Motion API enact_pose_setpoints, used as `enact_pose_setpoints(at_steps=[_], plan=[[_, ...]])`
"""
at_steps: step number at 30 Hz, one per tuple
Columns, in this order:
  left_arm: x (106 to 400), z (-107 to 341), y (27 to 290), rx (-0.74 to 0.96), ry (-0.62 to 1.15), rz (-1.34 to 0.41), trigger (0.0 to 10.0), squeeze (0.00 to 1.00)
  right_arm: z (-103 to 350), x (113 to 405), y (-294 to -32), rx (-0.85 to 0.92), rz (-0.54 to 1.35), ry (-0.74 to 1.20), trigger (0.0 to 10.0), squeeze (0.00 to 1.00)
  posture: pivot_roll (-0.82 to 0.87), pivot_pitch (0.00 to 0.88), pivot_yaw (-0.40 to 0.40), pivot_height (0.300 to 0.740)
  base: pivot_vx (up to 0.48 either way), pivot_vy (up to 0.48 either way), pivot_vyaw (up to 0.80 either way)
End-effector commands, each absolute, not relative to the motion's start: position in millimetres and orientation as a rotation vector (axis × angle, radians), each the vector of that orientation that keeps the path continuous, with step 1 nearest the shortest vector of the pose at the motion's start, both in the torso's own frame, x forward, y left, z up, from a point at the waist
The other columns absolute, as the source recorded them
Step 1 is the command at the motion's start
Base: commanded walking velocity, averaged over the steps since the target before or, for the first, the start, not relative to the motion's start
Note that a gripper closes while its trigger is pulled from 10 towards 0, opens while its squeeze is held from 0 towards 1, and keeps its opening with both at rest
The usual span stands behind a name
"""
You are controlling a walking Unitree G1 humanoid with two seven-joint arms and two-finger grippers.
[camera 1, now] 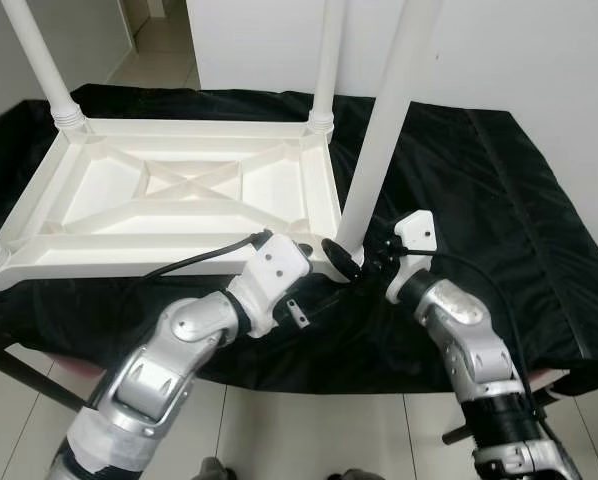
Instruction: Building children table
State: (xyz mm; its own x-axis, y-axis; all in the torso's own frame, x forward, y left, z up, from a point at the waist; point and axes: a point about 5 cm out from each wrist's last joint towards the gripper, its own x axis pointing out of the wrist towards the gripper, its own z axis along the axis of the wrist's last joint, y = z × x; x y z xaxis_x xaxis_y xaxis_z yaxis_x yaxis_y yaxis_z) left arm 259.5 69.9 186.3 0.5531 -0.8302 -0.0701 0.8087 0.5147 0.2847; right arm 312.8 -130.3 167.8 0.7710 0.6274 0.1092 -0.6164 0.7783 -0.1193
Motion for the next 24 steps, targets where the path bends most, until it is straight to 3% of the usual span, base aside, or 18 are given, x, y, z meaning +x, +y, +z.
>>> enact_pose_setpoints(at_steps=[1,12,13,24], plan=[[255,188,68,0.296,-0.071,-1.047,10.0,0.00,164,317,-132,-0.118,0.720,-0.132,10.0,0.00,-0.14,0.124,0.020,0.740,0.000,0.000,0.00],[242,182,65,0.276,-0.025,-1.160,10.0,0.00,151,340,-137,-0.180,0.793,-0.059,10.0,0.00,-0.13,0.110,0.031,0.740,0.000,0.000,0.00],[240,182,65,0.271,-0.025,-1.171,10.0,0.00,149,341,-134,-0.166,0.813,-0.051,0.0,0.00,-0.13,0.101,0.030,0.740,0.000,0.000,0.00],[239,180,63,0.257,-0.011,-1.136,10.0,0.00,141,348,-136,-0.143,0.811,-0.042,0.2,0.00,-0.08,0.073,0.013,0.740,0.000,0.000,0.00]])
